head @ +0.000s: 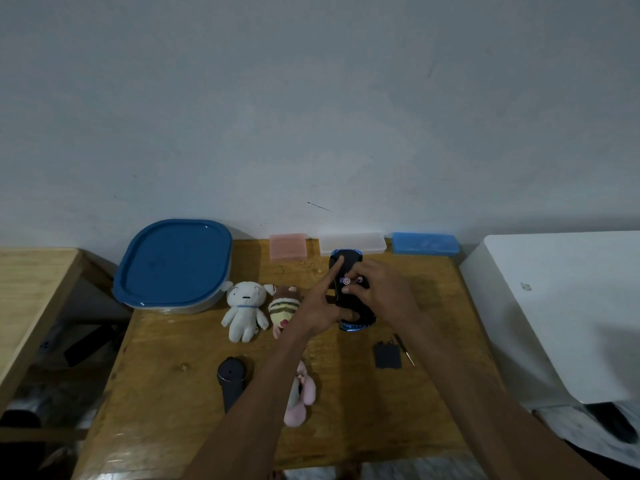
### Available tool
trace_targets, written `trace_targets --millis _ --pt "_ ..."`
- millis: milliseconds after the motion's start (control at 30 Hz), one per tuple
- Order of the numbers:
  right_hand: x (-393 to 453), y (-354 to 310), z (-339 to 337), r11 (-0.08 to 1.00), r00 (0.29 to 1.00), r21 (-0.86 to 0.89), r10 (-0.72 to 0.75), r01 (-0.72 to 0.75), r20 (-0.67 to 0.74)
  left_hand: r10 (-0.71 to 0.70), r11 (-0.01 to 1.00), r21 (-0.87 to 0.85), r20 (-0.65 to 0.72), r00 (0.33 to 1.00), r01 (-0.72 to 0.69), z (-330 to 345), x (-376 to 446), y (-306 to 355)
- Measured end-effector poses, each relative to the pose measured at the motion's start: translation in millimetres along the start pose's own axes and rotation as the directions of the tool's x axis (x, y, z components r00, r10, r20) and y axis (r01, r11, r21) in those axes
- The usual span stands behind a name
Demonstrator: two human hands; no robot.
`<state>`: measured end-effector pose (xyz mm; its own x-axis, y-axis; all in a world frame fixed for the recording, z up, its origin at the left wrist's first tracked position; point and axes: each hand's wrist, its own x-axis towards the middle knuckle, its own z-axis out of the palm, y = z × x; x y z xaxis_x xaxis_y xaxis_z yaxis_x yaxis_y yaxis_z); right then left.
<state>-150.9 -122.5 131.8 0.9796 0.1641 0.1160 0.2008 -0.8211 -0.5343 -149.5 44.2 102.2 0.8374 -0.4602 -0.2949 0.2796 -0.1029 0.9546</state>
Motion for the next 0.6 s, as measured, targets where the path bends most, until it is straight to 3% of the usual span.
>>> trace_targets --millis 200,367,600 --pt "3.2 3.0 2.5 0.978 0.993 -0.193 -0.057 0.076 0.102 -0.005 1.000 0.009 0.017 1.000 0.005 -0.6 -0.6 -1.5" --pt "2.5 8.9 8.7 0.981 0.988 -0.185 -0.033 0.061 0.149 -0.015 1.000 0.014 0.032 0.999 0.015 0.7 -2.5 0.6" --pt "1.5 6.5 6.4 0.965 0.996 -0.258 -0.024 0.046 0.085 0.009 1.000 0.030 0.018 1.000 -0.009 1.6 -1.0 2.4"
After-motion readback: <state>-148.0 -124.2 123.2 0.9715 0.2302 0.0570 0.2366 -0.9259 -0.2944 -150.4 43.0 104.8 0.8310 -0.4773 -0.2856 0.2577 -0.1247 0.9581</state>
